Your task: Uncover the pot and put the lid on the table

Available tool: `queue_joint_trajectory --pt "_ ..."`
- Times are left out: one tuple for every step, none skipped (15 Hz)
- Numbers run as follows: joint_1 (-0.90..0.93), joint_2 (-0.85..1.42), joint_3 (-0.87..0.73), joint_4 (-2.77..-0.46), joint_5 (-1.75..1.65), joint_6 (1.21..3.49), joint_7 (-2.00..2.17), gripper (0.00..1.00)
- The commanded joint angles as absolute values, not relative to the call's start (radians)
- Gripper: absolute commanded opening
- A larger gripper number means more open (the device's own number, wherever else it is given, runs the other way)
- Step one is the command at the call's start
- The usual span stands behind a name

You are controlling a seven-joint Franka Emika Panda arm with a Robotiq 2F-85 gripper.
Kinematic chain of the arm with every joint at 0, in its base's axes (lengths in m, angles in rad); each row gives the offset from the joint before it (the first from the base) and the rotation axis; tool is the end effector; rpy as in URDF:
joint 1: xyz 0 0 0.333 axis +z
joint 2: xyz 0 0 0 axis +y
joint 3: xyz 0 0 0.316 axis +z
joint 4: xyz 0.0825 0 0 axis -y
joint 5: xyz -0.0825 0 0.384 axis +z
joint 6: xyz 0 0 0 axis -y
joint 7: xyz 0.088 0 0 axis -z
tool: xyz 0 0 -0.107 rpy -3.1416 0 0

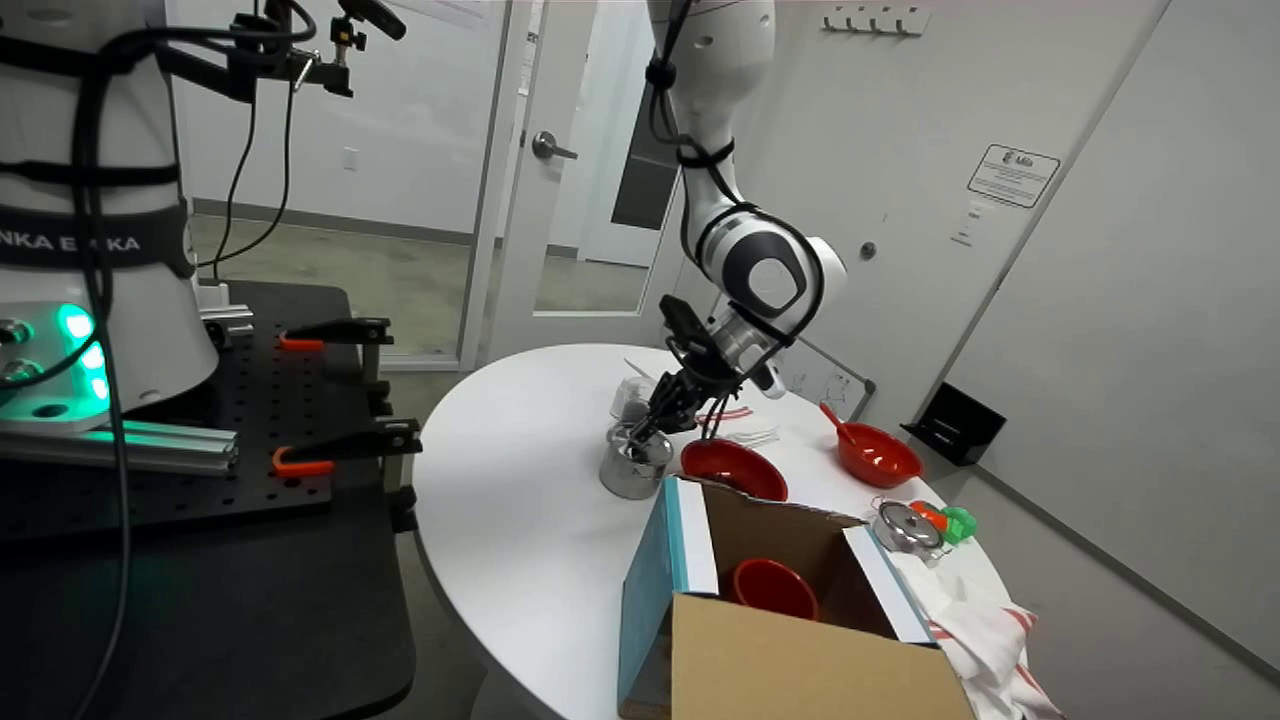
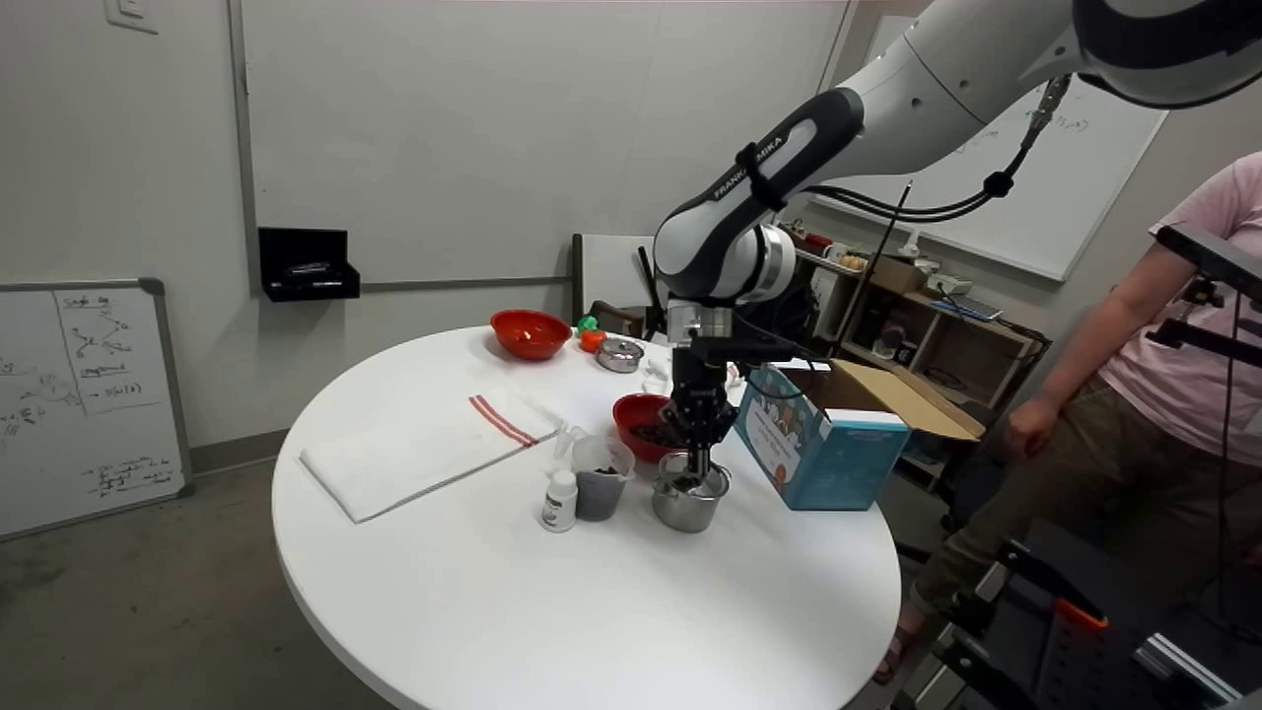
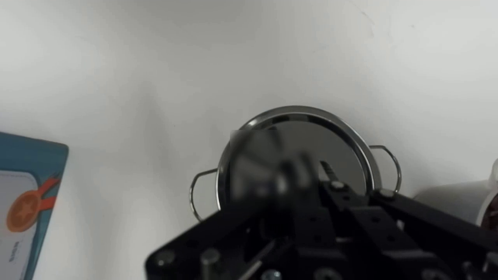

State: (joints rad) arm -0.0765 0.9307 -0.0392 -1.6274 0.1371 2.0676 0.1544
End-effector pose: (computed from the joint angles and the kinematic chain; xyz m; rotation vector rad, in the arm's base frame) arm 0.6076 -0.0629 0.0451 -2.9446 0.5322 0.7472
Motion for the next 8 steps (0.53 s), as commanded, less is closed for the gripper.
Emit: queue_joint_trajectory --pt "-0.083 0.908 -0.041 -1.649 0.156 2.069 0.16 0.0" --pt "-0.083 0.902 -0.043 -1.649 0.155 2.062 0.161 0.0" --pt "-0.081 0.893 -0.048 -1.653 0.15 2.057 0.166 0.0" --pt "-0.082 0.884 -0.049 -1.655 0.148 2.052 0.163 0.0" --pt "-0.08 0.871 -0.051 -1.664 0.147 2.049 0.163 0.0" --pt "-0.077 0.863 -0.054 -1.662 0.143 2.037 0.167 0.0" --pt "-0.075 0.855 -0.056 -1.66 0.139 2.022 0.167 0.0" --pt "-0.074 0.844 -0.055 -1.659 0.135 2.009 0.163 0.0"
